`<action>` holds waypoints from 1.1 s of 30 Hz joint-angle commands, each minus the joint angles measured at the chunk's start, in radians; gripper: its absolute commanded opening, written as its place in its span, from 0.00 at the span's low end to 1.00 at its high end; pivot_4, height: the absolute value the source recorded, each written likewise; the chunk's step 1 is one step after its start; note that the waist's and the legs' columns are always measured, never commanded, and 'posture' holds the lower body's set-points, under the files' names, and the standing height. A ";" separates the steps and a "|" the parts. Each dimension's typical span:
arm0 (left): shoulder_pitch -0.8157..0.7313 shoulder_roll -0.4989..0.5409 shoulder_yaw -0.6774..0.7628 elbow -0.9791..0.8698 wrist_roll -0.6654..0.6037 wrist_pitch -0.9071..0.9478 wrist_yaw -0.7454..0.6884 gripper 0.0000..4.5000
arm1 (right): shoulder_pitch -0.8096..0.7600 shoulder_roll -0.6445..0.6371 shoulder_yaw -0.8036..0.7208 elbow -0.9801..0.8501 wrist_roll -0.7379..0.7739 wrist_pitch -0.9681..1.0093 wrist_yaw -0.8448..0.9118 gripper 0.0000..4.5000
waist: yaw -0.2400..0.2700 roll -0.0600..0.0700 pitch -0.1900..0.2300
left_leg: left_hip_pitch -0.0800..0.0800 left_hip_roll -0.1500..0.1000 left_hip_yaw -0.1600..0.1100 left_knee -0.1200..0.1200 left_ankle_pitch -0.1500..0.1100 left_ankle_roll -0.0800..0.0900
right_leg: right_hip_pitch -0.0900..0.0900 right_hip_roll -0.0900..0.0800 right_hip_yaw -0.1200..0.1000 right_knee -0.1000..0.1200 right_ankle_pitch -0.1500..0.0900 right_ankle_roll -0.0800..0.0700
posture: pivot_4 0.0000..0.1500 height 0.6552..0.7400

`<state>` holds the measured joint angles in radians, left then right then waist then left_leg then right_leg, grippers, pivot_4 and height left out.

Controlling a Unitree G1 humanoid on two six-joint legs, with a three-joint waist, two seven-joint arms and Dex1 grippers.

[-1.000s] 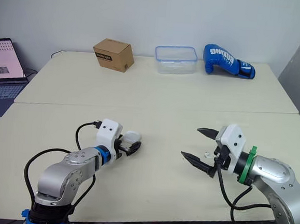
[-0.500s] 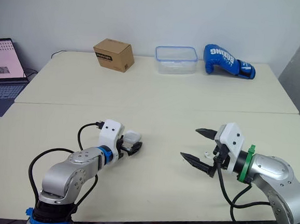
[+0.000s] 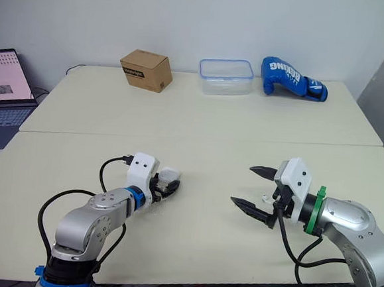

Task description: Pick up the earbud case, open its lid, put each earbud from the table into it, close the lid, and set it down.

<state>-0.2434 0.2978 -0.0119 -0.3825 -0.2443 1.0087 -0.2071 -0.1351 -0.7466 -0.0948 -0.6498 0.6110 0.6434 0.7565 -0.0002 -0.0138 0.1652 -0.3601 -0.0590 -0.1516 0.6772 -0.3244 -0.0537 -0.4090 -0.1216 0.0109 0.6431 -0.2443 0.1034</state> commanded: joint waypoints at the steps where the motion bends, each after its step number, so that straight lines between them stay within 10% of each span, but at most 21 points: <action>1: -0.010 -0.009 -0.011 0.004 0.005 -0.015 -0.001 0.60 | -0.009 -0.010 -0.012 -0.034 0.012 0.000 -0.004 1.00 | 0.000 0.000 0.000 | 0.000 0.000 0.000 0.000 0.000 0.000 | 0.000 0.000 0.000 0.000 0.000 0.000 | 1.00 0.89; 17: 0.007 0.036 -0.015 -0.025 0.018 -0.035 -0.026 0.60 | -0.008 -0.018 -0.020 -0.017 0.009 0.000 0.011 1.00 | 0.000 0.000 0.000 | 0.000 0.000 0.000 0.000 0.000 0.000 | 0.000 0.000 0.000 0.000 0.000 0.000 | 1.00 0.89; 33: -0.038 0.358 0.056 -0.032 -0.119 -0.504 -0.567 0.60 | -0.122 -0.027 -0.034 0.095 0.151 0.185 0.018 1.00 | -0.002 0.000 0.000 | -0.001 0.000 0.000 0.000 0.000 0.000 | -0.001 0.000 0.000 0.000 0.000 0.000 | 1.00 0.89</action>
<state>-0.2579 0.6419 0.0329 -0.3963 -0.3317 0.5637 -0.7155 -0.2303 -0.7647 -0.0980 -0.5497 0.7015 0.7729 0.7893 -0.0019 -0.0136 0.1655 -0.3616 -0.0585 -0.1514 0.6771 -0.3244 -0.0537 -0.4103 -0.1218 0.0107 0.6427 -0.2442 0.1030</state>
